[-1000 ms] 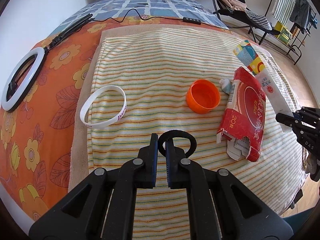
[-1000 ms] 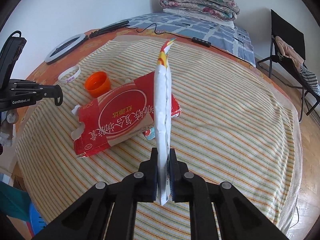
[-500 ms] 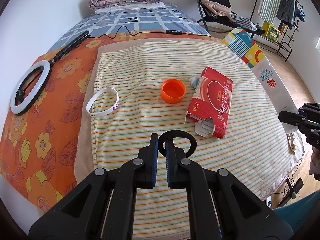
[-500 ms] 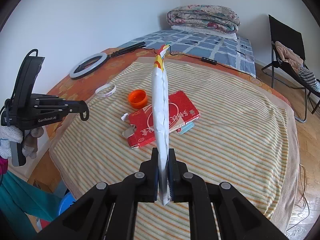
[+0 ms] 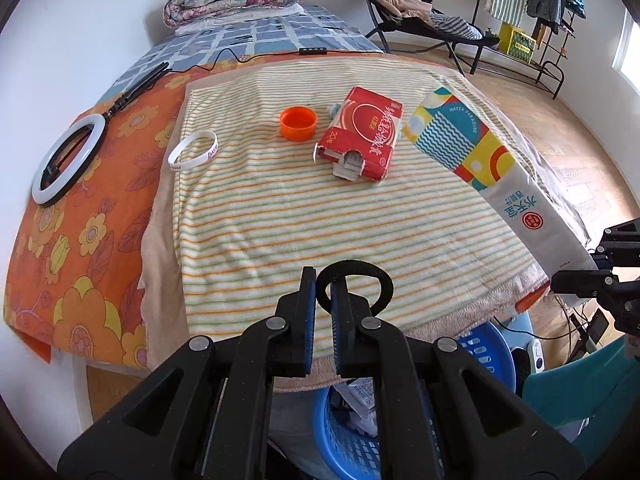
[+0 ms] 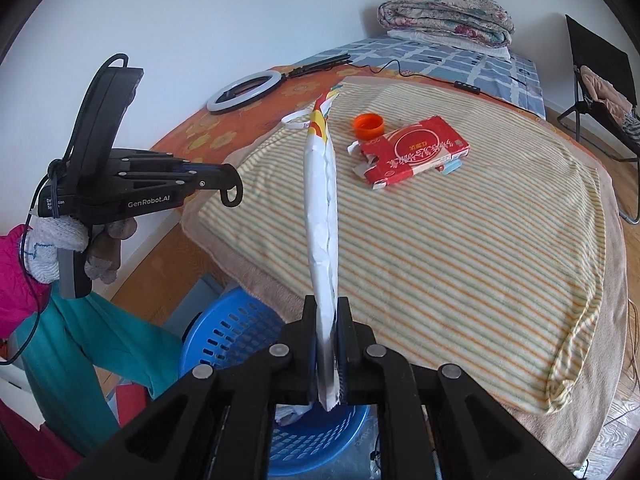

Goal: Collect trash
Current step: 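Carry hair tie and paper strip over the blue basket and open both tools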

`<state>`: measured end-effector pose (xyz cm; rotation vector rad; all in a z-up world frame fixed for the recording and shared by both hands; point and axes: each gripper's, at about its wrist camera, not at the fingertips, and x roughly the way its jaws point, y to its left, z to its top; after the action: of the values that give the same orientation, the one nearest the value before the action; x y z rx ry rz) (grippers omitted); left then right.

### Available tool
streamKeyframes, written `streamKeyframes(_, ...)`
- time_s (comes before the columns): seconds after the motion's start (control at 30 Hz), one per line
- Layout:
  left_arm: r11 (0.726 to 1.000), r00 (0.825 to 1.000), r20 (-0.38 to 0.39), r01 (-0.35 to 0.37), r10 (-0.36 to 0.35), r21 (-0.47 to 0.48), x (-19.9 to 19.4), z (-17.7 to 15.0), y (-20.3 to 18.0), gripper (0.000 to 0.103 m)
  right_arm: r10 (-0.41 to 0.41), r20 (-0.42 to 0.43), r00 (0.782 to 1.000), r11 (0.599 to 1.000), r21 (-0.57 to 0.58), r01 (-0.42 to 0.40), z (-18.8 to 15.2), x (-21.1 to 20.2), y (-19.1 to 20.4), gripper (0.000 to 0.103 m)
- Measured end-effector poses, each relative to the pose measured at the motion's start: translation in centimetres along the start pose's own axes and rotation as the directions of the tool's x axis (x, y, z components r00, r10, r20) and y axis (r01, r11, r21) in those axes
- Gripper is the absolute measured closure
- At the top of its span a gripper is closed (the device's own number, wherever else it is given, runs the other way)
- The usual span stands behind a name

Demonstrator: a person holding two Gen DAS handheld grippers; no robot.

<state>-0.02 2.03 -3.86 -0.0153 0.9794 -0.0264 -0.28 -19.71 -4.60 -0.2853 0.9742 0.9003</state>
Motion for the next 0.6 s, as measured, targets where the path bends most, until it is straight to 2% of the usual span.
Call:
streamKeyframes(0.3, 1.000, 0.999, -0.041, 0.010, -0.010, 0.012, -0.2, -5.0, -1.5, 0.098, 0.054, -0.083, 0.995, 0.998, -0.026, -0.056, -5.8, -0.1, 3.4, 0.097)
streamKeyframes(0.6, 0.999, 0.991, -0.129, 0.022, -0.017, 0.035, 1.8, -9.0, -2.6, 0.098, 0.096, -0.214, 0.972, 0.995, -0.006, -0.100, -9.7, 2.8, 4.8, 0.097)
